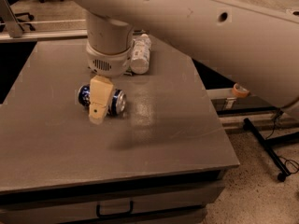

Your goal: Place pepsi can upright

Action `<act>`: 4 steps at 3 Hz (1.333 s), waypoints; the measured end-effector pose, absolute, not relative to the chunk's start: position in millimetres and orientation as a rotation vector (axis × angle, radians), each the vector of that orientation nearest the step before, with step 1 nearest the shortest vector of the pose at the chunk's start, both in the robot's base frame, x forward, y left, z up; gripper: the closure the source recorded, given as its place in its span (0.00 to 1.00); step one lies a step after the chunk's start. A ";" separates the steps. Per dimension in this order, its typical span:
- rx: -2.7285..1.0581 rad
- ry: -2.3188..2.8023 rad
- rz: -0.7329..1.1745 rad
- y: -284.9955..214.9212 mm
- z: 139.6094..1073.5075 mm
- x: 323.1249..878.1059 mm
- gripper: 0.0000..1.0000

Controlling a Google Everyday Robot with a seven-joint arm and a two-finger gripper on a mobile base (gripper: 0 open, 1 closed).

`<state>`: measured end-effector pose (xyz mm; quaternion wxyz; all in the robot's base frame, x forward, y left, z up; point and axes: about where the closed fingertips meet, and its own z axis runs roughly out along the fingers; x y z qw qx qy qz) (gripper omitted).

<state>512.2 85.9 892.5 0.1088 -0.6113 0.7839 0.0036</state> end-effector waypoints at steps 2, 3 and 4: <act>-1.840 2.334 0.029 111.1 860.9 523.8 0.00; -1.834 2.369 0.028 113.9 852.9 531.4 0.00; -1.831 2.408 0.027 116.1 845.2 534.0 0.00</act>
Offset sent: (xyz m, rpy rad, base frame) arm 0.0231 0.0323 -0.0480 -0.0387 0.0801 0.0012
